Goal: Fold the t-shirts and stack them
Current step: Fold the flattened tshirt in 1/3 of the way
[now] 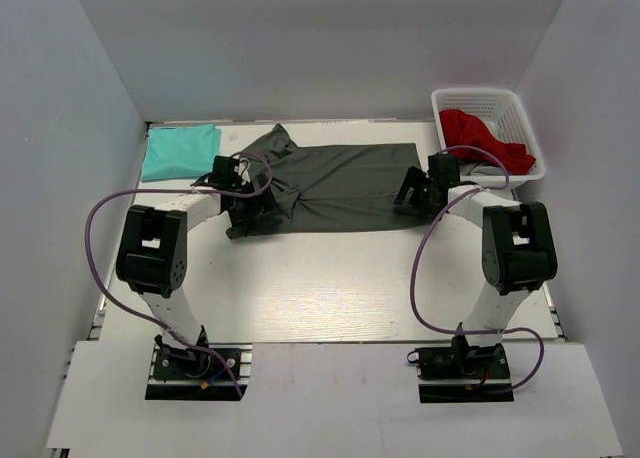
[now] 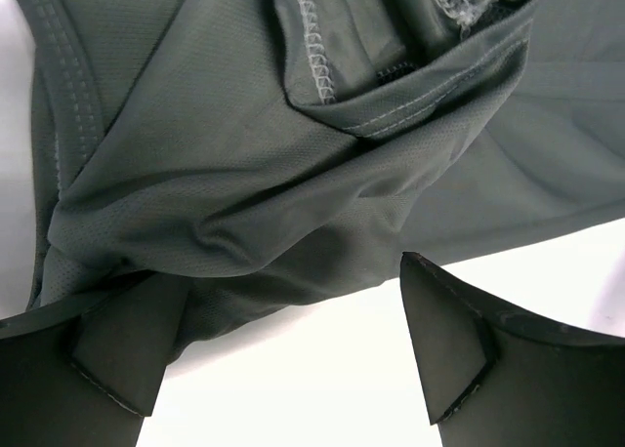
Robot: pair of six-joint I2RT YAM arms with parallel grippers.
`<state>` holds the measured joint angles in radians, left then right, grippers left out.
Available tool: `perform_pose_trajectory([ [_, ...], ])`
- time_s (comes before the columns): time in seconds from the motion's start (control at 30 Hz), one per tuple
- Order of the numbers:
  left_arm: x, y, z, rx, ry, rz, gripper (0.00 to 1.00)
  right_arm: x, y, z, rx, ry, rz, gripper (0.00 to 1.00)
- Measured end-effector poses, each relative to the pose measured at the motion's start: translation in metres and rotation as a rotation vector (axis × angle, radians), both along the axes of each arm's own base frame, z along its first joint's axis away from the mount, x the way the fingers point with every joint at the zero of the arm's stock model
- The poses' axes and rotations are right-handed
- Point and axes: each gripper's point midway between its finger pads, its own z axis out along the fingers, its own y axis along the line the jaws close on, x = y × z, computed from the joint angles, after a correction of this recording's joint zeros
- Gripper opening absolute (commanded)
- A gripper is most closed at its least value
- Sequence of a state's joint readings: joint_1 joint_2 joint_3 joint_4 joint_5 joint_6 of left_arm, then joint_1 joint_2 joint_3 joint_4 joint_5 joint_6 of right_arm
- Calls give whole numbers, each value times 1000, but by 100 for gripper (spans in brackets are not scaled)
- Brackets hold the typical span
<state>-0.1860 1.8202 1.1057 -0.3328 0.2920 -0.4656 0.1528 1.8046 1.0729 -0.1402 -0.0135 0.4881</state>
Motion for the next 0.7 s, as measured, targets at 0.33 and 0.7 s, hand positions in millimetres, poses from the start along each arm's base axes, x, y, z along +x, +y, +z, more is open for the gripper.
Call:
perform_pose_trajectory([
  [0.33, -85, 18, -2, -36, 124, 153, 100, -75, -4, 0, 15, 4, -11, 90],
  [0.7, -158, 38, 20, 19, 214, 247, 100, -136, 11, 26, 32, -38, 56, 90],
])
